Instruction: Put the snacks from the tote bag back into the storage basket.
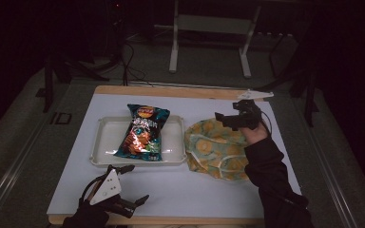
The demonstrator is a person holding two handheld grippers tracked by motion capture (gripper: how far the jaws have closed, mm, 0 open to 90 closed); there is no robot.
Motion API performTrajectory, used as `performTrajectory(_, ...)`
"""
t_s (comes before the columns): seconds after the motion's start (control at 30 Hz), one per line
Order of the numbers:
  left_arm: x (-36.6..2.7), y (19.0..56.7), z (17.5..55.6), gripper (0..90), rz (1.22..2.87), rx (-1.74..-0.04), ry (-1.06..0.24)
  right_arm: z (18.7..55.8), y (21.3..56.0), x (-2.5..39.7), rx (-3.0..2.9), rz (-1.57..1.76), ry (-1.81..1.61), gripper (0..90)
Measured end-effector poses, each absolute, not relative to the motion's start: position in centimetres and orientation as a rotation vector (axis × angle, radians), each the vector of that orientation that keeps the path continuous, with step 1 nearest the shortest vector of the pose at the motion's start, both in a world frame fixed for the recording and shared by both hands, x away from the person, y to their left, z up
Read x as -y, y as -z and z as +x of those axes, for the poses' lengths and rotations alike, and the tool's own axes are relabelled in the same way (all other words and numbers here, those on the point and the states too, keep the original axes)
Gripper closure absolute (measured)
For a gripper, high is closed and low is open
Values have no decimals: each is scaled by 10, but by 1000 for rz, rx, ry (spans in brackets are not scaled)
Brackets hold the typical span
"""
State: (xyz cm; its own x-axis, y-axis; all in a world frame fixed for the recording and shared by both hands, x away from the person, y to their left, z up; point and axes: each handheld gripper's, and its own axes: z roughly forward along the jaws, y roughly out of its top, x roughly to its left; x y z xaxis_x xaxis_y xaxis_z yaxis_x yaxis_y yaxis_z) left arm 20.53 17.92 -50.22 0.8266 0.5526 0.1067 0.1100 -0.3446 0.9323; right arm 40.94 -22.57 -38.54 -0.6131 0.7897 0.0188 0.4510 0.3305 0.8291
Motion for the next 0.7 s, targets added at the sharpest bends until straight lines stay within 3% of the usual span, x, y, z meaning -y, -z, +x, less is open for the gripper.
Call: performTrajectory(0.7, -179, 503, 206, 1, 1895, -498, -495, 377, 411, 303, -2018, 1130, -1195, 140)
